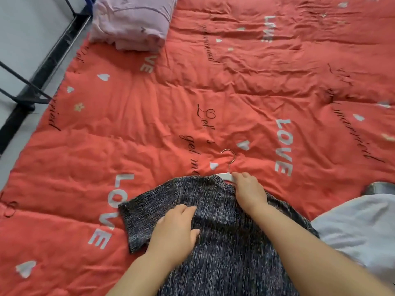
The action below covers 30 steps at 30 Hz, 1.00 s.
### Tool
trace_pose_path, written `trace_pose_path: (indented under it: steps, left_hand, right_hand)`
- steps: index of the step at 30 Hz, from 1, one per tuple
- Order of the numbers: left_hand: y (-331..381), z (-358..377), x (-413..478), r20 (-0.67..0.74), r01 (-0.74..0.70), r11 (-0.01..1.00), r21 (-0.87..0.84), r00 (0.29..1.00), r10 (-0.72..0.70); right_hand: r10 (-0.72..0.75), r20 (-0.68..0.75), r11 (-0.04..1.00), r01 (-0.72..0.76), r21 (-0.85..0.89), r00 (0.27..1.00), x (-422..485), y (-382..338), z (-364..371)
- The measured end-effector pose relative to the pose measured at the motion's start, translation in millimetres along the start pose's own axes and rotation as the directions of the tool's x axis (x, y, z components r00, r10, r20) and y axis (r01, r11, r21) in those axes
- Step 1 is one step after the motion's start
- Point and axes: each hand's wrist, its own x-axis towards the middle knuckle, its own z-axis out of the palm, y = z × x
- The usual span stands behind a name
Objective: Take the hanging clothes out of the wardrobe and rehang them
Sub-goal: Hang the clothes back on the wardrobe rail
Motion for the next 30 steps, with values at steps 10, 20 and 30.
trace_pose_path:
  steps: [10,20,30]
  left_hand:
    - [-15.7,-20.1,-23.9,-0.167,-0.004,1.0,-0.021,0.986,0.001]
    - [-38.2,-114.5,-146.5,-0.58,-0.021,0.996,-0.091,0.814,-0.036]
    - [-121.7,-181.7,-424.7,-0.932,-0.005,0.999,-0.048,0.359,-0.043]
  right_hand:
    - [-0.105,-0.193,0.965,0.147,0.216,0.976,-35.7,-24.9,-39.4]
    - [-0.393,-0.312,0.849,0.472,0.238,0.865,-172.8,-153.0,-152.3]
    - [-0.739,-0.451,0.518,0.85,0.095,0.501,-386.7,-347.6,-246.3]
